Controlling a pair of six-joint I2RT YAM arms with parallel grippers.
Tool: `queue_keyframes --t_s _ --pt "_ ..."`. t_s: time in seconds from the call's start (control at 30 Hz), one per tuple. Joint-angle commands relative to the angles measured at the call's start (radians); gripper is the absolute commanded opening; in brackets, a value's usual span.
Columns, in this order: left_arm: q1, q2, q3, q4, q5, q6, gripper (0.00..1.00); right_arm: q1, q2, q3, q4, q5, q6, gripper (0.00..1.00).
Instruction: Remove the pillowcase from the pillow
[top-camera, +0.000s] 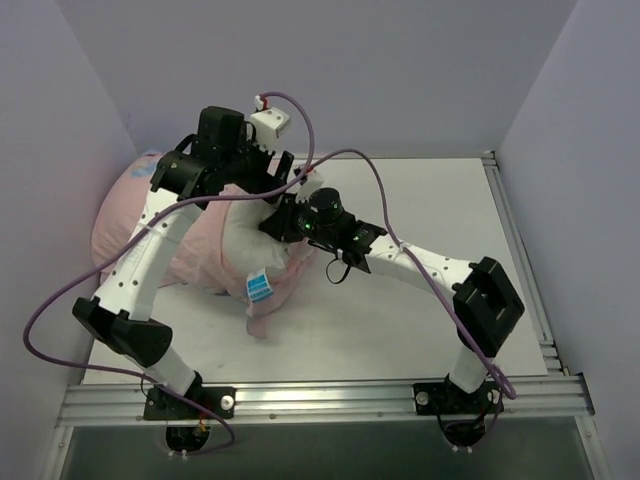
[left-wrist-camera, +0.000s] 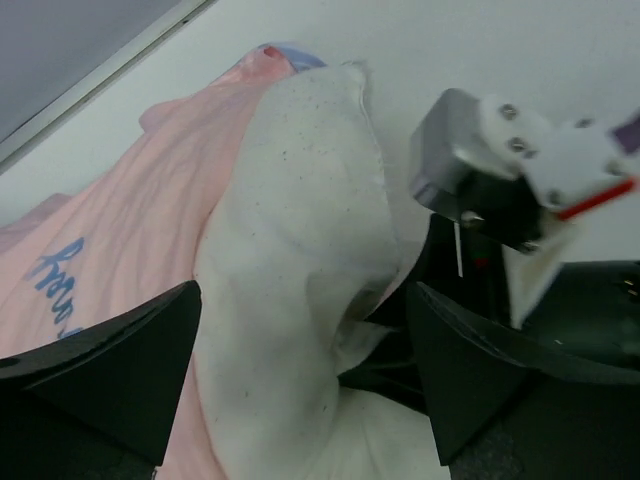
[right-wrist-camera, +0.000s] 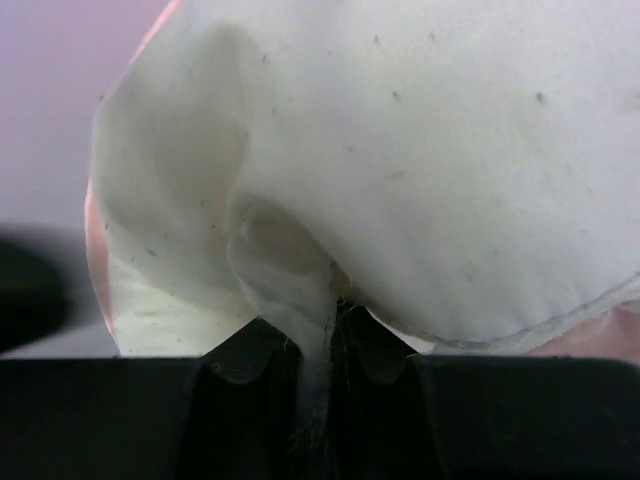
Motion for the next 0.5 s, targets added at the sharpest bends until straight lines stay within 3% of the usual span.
queue_keyframes --t_s 0.0,0.13,0.27,0.3,0.37,0.47 --pt "-0.002 -0.088 0.057 -0.012 0.127 0.059 0.94 -0.002 0.018 -0.038 0.079 -0.075 0.062 0.0" --pt "0.047 -0.188 0.017 -0.105 0.181 0.117 0.94 -0.022 0.026 -0.054 0.117 -0.093 0.103 0.0" --pt "0.148 -0.33 -0.234 -0.141 0.147 0.195 0.98 -0.022 0.032 -0.031 0.127 -0.101 0.12 0.0" --pt "0.164 -0.384 -0.285 -0.139 0.142 0.201 0.82 -0.022 0.034 -0.022 0.119 -0.101 0.123 0.0" --pt "0.192 -0.432 -0.383 -0.122 0.141 0.212 0.77 -0.023 0.041 -0.005 0.111 -0.098 0.126 0.0" --pt "0.196 -0.496 -0.556 -0.067 0.144 0.215 0.86 -0.023 0.057 0.007 0.111 -0.102 0.134 0.0"
